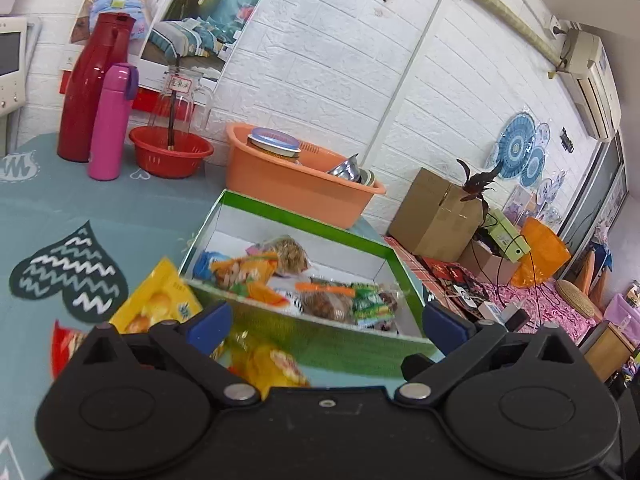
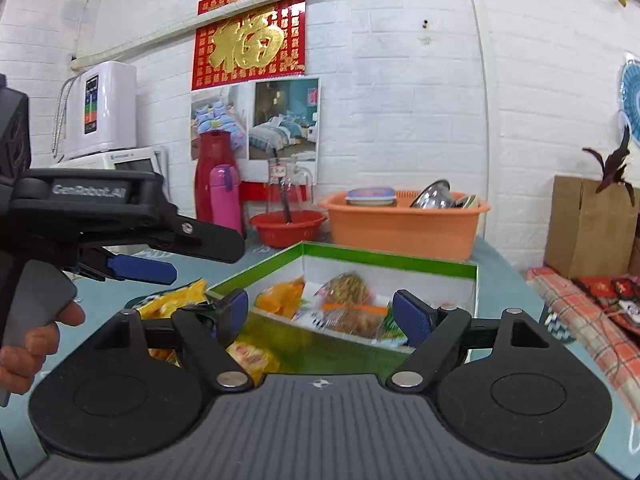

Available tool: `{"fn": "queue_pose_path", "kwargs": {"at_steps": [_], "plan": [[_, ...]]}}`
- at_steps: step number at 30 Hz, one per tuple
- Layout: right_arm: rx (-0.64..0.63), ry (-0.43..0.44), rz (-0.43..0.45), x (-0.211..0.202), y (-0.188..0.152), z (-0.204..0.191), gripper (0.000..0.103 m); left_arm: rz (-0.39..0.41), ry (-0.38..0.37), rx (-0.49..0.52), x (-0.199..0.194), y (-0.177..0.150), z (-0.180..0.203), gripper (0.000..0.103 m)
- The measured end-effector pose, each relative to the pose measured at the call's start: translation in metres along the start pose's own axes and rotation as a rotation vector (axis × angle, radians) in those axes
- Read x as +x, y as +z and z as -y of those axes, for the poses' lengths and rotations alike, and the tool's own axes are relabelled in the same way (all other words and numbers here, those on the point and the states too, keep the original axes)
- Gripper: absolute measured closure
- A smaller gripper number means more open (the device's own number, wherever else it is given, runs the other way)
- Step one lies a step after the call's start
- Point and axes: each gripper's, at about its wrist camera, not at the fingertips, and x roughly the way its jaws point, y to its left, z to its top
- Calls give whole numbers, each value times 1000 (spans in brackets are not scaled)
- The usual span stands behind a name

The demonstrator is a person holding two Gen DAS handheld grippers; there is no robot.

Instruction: Organize snacks

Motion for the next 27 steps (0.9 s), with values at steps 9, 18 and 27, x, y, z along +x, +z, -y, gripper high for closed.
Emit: {"fn": "queue_pose_path", "kwargs": {"at_steps": [9, 18, 27], "plan": [[96, 70, -169, 13, -38, -8, 0, -54, -11, -100, -36, -60, -17, 0], [143, 136, -264, 22, -51, -5, 53, -101, -53, -143, -40, -78, -21, 0], [131, 134, -261, -35, -70, 10, 50, -223, -178, -158, -4, -96, -3, 0]]}}
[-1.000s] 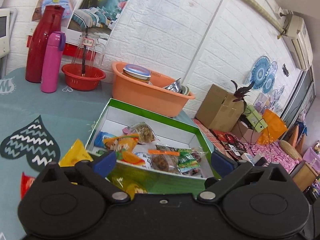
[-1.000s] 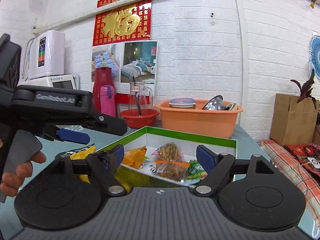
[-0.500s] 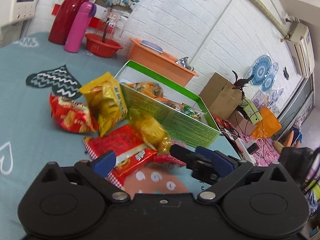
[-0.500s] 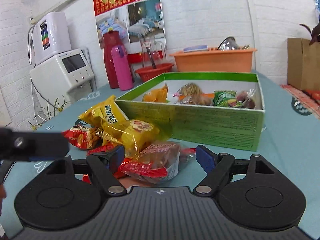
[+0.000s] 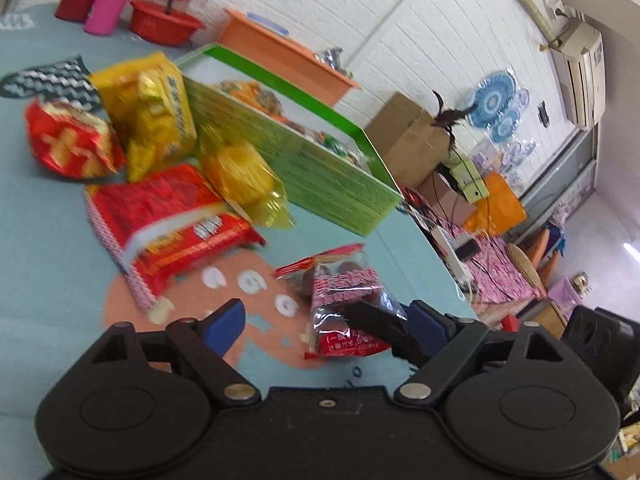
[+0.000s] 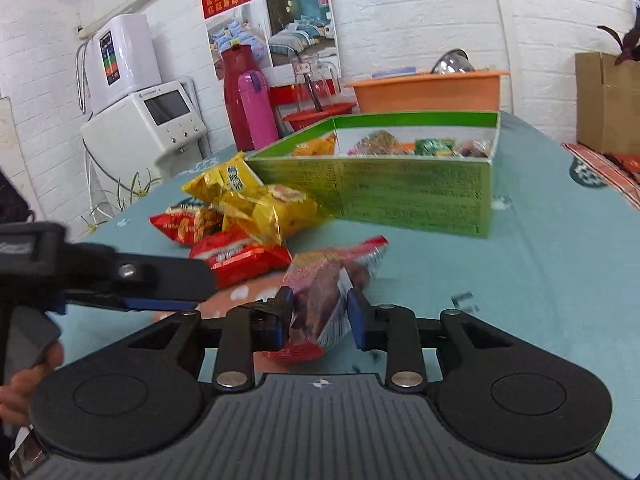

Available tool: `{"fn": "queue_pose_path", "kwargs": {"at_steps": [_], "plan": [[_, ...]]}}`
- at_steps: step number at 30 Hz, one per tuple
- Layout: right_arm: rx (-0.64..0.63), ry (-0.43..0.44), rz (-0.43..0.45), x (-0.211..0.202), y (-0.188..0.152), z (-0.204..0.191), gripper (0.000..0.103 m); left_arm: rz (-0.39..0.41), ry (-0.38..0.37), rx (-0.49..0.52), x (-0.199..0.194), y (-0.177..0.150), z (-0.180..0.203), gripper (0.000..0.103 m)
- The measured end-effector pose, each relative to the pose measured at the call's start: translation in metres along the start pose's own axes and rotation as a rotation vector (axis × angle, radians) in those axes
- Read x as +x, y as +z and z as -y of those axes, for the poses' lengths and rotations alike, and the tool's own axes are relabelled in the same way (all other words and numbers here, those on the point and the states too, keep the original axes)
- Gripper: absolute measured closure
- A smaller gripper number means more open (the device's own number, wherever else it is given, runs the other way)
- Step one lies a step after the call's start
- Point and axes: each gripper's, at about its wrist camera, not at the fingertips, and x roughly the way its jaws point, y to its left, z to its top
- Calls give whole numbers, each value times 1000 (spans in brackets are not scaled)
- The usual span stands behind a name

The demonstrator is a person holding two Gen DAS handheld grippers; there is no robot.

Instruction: Organize snacks

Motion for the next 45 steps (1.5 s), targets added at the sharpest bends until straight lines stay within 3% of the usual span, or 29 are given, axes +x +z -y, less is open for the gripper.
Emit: {"fn": "queue_pose_path", "kwargs": {"at_steps": [1, 6, 10, 14, 17, 18, 19, 20, 22, 28, 37, 45], "plan": [[1, -5, 0, -3, -3, 1, 43, -13, -19, -6, 6, 0, 1, 0], [9, -12, 3, -9, -8, 4, 37, -60, -30, -25, 32, 3, 3, 0], [-13, -26, 16, -10, -6, 4, 30, -59, -40, -52, 38, 6, 0, 0], [-26, -27, 24, -5, -2, 2, 28, -51, -40, -61, 42, 8, 0, 0], [-27, -14, 6, 0, -4, 4, 35, -40, -40, -35, 47, 8, 1, 1], [-21, 7, 3, 1, -4, 4, 47, -46, -43, -28, 51, 8, 2, 22], [-15, 18, 2, 1, -5, 4, 49, -63, -57, -29, 55, 7, 4, 34], [-18, 18, 1, 2, -5, 4, 50, -59, -56, -23, 57, 6, 7, 38], [-25, 8, 2, 2, -5, 1, 52, -40, -29, 7, 56, 3, 13, 38], [-20, 17, 35, -9, 1, -1, 55, 2, -51, 18, 41, 9, 22, 39], [-88, 23, 195, -16, 50, -6, 55, 124, -75, 138, 25, 62, 50, 39], [-104, 7, 282, 16, 93, 5, 55, 154, -84, 151, 50, 118, 42, 39]]}}
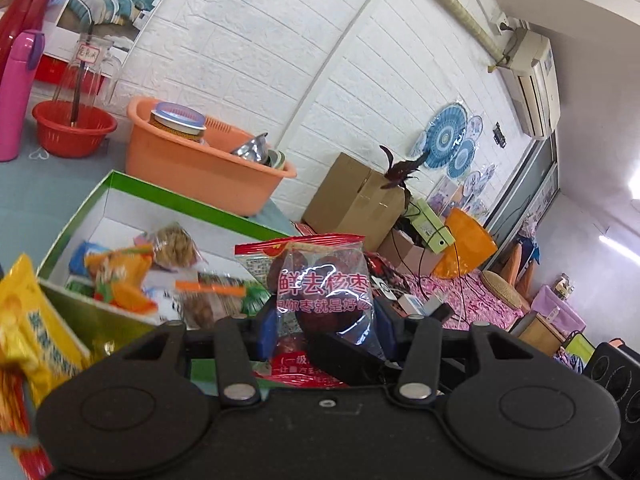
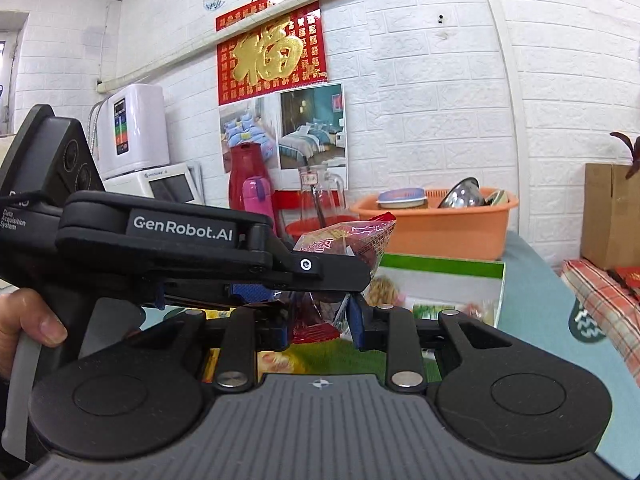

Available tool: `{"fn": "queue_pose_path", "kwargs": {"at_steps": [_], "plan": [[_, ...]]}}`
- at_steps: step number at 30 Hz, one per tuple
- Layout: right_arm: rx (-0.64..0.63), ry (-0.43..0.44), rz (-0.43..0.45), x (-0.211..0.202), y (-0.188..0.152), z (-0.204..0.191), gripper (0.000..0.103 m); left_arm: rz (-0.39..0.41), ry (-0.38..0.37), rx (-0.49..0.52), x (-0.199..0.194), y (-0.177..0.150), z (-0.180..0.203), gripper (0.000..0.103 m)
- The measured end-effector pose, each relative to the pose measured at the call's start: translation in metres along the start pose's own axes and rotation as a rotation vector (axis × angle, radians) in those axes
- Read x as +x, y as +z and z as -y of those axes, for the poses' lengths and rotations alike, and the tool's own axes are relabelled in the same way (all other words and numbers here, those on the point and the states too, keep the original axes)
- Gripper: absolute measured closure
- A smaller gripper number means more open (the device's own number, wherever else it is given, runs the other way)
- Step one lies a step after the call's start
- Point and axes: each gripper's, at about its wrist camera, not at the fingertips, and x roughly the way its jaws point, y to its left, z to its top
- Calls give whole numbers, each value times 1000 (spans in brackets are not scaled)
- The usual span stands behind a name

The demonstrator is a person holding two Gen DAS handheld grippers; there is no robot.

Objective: Organize snacks
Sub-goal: 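Carry both packets into the green box and open both tools, then move both tools back over the snack pile toward the yellow bags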

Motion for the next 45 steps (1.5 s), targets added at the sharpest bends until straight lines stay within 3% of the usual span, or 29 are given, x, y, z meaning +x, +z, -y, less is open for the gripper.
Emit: {"fn": "queue_pose_path", "kwargs": {"at_steps": [13, 14, 15, 16, 17, 18, 19, 22, 31, 35, 41, 45], "plan": [[33, 18, -30, 80, 0, 16, 55, -47, 65, -30, 45, 32, -62, 36], [34, 16, -40, 87, -2, 16, 55, -52, 81, -25, 49, 33, -65, 32], [31, 12, -51, 92, -4, 16, 54, -51, 112, -10, 51, 33, -67, 14], [13, -4, -71, 98, -5, 14, 51, -45, 159, 18, 53, 32, -67, 0], [-21, -42, -98, 105, -8, 12, 44, -29, 212, 46, 54, 30, -66, 0], [-56, -91, -121, 110, -10, 9, 16, -5, 252, 70, 52, 28, -65, 0], [-95, -148, -131, 113, -13, 6, 0, 19, 267, 85, 47, 26, -65, 0], [-160, -170, -122, 108, -18, 3, 0, 28, 228, 67, 35, 25, -66, 0], [-137, -148, -51, 57, -6, -14, 0, 66, 240, -15, -30, 27, -44, 0], [-112, -121, -29, 27, -10, -22, 0, 70, 262, -38, -61, 12, -38, 0], [-59, -73, -73, 4, -30, -36, 0, 24, 244, -60, -87, -22, -38, 0], [-34, -32, -136, 7, -46, -46, 0, -28, 250, -50, -76, -33, -41, 0]]}}
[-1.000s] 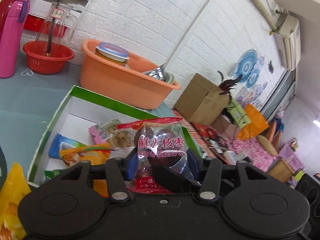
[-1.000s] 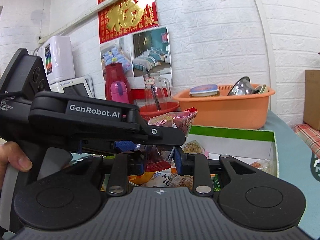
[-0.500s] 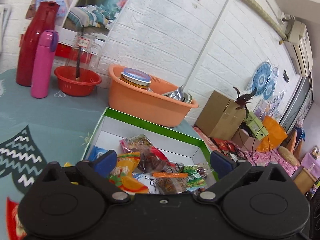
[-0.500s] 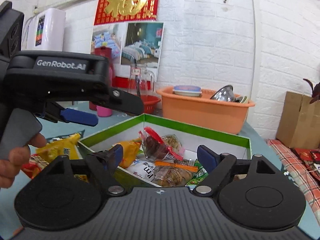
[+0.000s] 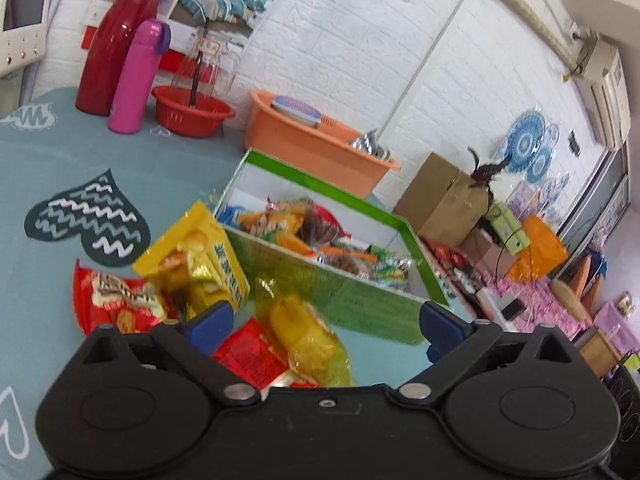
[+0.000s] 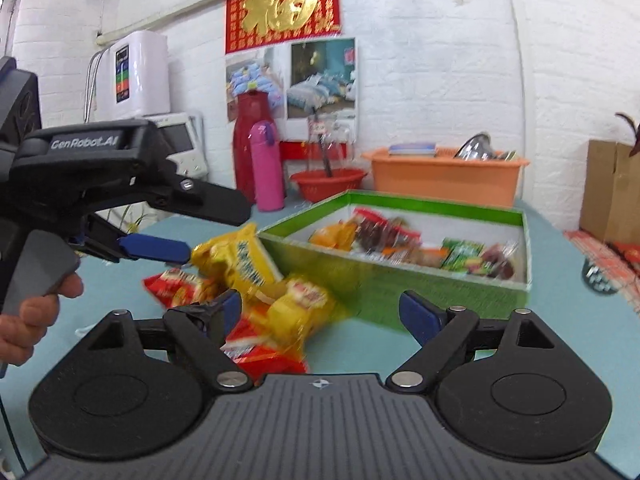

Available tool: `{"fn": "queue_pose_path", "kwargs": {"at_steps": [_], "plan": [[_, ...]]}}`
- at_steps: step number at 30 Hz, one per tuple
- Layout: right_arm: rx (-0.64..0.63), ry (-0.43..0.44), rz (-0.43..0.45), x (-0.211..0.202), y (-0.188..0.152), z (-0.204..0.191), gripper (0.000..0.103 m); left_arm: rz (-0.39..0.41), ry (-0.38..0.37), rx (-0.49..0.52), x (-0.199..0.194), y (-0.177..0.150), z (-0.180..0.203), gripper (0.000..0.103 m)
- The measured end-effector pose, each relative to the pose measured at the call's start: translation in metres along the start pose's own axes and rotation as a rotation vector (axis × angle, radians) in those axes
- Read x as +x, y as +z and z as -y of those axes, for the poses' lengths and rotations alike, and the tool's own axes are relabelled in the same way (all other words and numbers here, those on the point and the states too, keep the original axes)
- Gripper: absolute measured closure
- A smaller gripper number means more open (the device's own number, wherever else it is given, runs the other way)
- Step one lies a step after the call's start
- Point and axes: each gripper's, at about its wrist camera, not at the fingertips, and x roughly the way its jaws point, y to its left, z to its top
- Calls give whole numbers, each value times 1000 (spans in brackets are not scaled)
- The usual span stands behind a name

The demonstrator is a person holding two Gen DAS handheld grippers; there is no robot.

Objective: Organize snacks
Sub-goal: 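Move both tools back over the snack pile toward the yellow bags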

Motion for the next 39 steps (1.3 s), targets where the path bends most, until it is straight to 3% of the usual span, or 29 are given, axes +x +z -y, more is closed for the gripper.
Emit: {"fn": "queue_pose_path", "kwargs": {"at_steps": [3, 10, 11, 12, 14, 15, 17, 23, 25, 26, 27, 30, 34, 39], "plan": [[17, 21, -50, 11, -5, -6, 0, -54, -11, 47, 18, -4, 4, 0], [17, 47, -126, 44, -5, -11, 0, -115, 2, 26, 50, -1, -5, 0], [19, 49, -130, 48, -5, -11, 0, -128, 1, 24, 54, -1, -6, 12], [24, 47, -137, 54, -5, -10, 0, -145, -4, 27, 58, -2, -6, 31], [43, 86, -158, 60, -6, -6, 32, -156, 9, 39, 61, -5, -6, 37], [57, 82, -168, 58, -6, -6, 38, -157, -14, 33, 59, -7, -6, 40], [21, 53, -164, 47, -7, -10, 39, -156, -62, 23, 51, -12, -2, 40], [-49, 33, -143, -10, -19, -8, 39, -184, -195, 54, 28, -40, 28, 40], [-25, 31, -157, -29, -26, 1, 37, -220, -226, 58, 27, -55, 35, 31], [-18, 30, -165, -36, -30, 3, 35, -236, -230, 57, 27, -63, 37, 21], [-15, 27, -177, -43, -35, 6, 33, -246, -231, 49, 28, -69, 38, 2], [-25, -10, -197, -52, -47, 7, 5, -232, -229, -1, 26, -75, 36, 0], [-7, -8, -197, -48, -51, 8, 2, -203, -216, -5, 29, -67, 41, 0], [13, -4, -189, -46, -52, 7, 2, -226, -185, 13, 46, -66, 44, 0]]}}
